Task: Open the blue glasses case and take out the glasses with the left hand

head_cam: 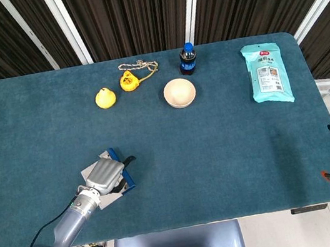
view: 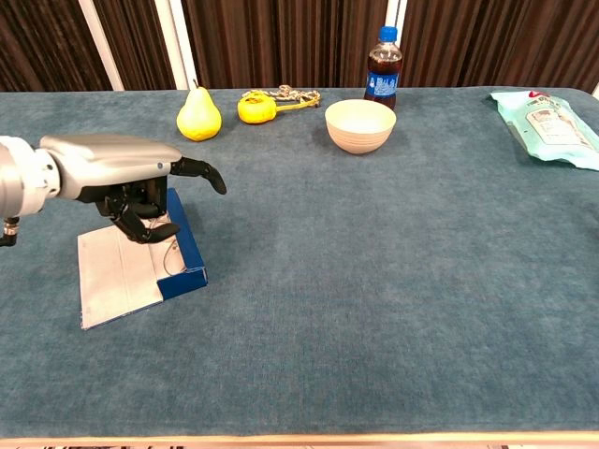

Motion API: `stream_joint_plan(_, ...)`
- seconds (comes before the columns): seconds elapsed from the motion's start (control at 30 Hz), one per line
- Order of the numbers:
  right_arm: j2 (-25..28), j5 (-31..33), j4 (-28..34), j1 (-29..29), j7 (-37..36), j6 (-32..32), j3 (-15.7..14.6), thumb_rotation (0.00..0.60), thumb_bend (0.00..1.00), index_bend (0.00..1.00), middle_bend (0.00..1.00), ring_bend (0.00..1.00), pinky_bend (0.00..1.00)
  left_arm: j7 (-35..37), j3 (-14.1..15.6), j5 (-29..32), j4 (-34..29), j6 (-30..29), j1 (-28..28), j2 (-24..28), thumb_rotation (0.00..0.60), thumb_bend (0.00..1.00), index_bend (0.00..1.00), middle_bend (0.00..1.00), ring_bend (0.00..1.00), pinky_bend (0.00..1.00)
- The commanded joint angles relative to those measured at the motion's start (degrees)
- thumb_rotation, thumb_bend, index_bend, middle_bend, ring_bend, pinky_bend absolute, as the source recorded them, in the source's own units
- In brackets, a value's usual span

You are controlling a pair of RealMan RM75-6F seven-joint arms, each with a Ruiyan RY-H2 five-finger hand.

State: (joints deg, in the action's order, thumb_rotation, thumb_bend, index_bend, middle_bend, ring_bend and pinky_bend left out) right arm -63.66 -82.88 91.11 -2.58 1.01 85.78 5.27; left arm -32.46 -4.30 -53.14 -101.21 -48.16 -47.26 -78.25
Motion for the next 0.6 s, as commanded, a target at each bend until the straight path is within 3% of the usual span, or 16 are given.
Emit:
stream_joint_plan(0.03, -0.02, 0.08, 0.0, 0.01, 0.08, -0.05, -0.01, 0.6, 0.16, 0.0, 0.0, 0.0, 0.21, -7.95, 0.85, 10.65, 3.74, 2.58, -5.74, -0.93, 0.6, 0.43, 0.15, 0.98, 0.88, 0.97)
stream_joint_plan(0.27, 0.01, 0.3, 0.2, 0.04, 0.22, -0.14, 0.01, 0.6, 0.16, 0.0, 0.0, 0.0, 0.21, -14.88, 3.32, 21.77, 6.24, 2.06, -11.91, -3.0, 0.6, 0.43, 0.14, 0.99, 0.88, 0.97)
stream_joint_plan(0.6, 0.34, 0.38, 0.42, 0.1, 0.07, -0.28, -0.07, 0.6, 0.16, 0.0, 0.0, 0.0, 0.21, -16.58, 6.95, 27.43, 7.23, 0.92, -14.51, -2.58, 0.6, 0.43, 0.22, 0.99, 0.89, 0.97)
